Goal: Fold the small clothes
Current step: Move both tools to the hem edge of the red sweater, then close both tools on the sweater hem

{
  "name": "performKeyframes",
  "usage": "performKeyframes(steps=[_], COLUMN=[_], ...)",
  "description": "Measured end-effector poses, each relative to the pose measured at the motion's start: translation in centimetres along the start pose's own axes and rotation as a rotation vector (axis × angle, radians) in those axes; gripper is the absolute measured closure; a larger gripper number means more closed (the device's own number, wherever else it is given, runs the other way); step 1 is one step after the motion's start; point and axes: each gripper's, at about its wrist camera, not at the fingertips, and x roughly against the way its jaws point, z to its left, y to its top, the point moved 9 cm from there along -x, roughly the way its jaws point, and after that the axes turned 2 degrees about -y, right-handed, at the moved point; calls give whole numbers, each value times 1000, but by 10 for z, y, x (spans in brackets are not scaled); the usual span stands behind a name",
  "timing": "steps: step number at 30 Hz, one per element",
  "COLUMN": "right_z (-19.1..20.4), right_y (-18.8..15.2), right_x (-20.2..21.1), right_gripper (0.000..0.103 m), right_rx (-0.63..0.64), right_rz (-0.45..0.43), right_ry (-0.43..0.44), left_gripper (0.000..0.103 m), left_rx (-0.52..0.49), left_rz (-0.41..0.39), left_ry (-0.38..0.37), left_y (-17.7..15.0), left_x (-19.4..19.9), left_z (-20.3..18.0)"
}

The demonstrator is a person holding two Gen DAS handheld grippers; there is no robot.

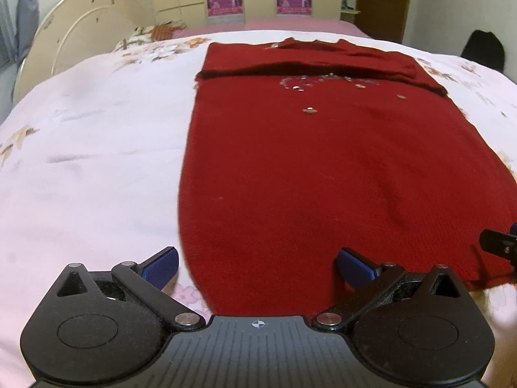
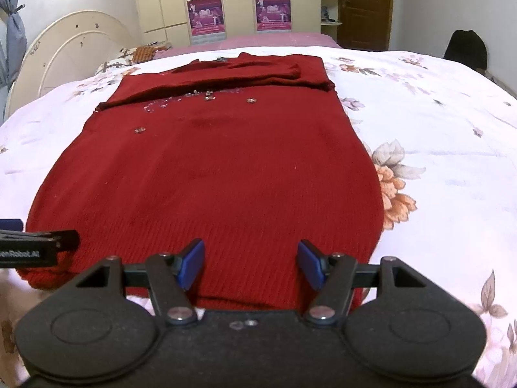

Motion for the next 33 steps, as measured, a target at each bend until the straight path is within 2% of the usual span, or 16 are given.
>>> performKeyframes(steps=[7,10,17,20,21,22,23,26,30,32,33], right_z=[-14,-30,-67,-72,-72,-72,-72,-74,-79,-78,-77], right_y=[10,11,1,-4,-5,-5,-5,-4,-6,-5,-5], right_x=[-4,-5,-8,-9,-8,-8,-7,-6,-6,-5,-4], right_gripper=[40,40,40,40,40,41,41,41,43,51,58], right_rx=[-5,-18,-71,-98,-96,-92,-91,-100,-152,-172,-181], right_rz=[1,3,36,49,48,48,48,49,69,78,87], right_ry=[3,-21,-67,-52,-51,-51,-50,-47,-13,10,28], left_gripper=[0,0,0,13,34,47,47,47,47,48,64], left_rx=[26,89,251,297,313,342,365,357,376,392,387], left_rz=[13,38,-11,-22,-14,14,34,27,28,32,36], left_ry=[29,-56,-244,-301,-358,-402,-410,-398,-439,-463,-476], left_y=[-5,-14,-16,-15,-15,-16,-17,-15,-12,-12,-11], left_x=[-3,-7,1,2,0,-5,-9,-12,-15,-13,-13], left_z=[35,45,48,42,38,33,31,27,23,21,20])
